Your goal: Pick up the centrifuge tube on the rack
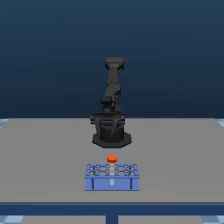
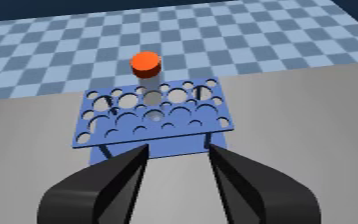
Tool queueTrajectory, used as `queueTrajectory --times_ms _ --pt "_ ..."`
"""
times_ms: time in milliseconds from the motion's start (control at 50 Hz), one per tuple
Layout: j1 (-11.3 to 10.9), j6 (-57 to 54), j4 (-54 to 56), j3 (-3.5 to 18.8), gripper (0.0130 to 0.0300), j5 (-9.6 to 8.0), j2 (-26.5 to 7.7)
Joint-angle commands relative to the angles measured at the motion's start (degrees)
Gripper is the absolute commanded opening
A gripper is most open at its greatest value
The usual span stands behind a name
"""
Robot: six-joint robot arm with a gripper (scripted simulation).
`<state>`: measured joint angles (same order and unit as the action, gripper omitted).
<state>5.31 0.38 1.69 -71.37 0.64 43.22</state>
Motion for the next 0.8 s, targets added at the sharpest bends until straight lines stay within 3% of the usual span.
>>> queueTrajectory --times_ms 20,300,800 --pt "-0.08 -0.65 0.64 0.13 0.03 0.14 -0.26" --pt "-0.53 -4.16 4.19 0.95 0.03 0.91 -1.92" --pt "-2.11 -10.69 10.69 4.81 0.03 3.49 -8.73"
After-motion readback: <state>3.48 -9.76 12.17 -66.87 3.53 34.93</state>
